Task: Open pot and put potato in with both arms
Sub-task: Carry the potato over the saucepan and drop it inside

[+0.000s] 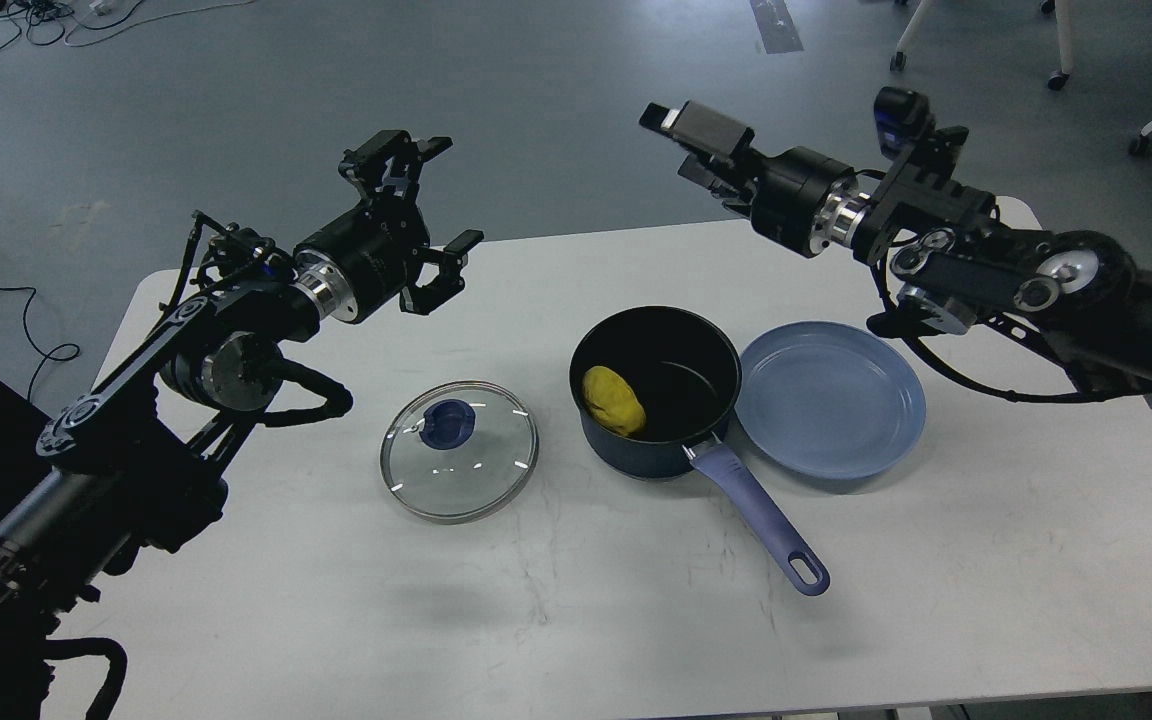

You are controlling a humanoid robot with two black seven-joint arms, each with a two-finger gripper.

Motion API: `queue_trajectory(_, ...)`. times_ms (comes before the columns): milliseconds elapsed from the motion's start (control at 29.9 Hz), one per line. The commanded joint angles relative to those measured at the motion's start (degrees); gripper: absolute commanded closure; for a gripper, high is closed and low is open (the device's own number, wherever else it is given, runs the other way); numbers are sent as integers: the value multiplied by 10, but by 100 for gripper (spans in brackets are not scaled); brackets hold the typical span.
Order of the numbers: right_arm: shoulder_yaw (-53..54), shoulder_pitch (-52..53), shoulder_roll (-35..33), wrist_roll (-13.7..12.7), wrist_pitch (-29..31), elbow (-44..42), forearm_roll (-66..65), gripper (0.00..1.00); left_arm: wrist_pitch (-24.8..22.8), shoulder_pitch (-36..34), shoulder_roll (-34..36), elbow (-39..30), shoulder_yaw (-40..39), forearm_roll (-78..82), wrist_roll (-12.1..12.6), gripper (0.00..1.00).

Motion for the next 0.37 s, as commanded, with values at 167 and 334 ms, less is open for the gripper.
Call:
queue_trajectory(167,87,-73,14,-37,-4,-5,132,0,-37,59,-16,-1,-39,-11,-2,2)
queue_trajectory(334,93,-64,50,-37,-47,-32,131,0,-38,76,-19,-10,-39,-11,-4,2)
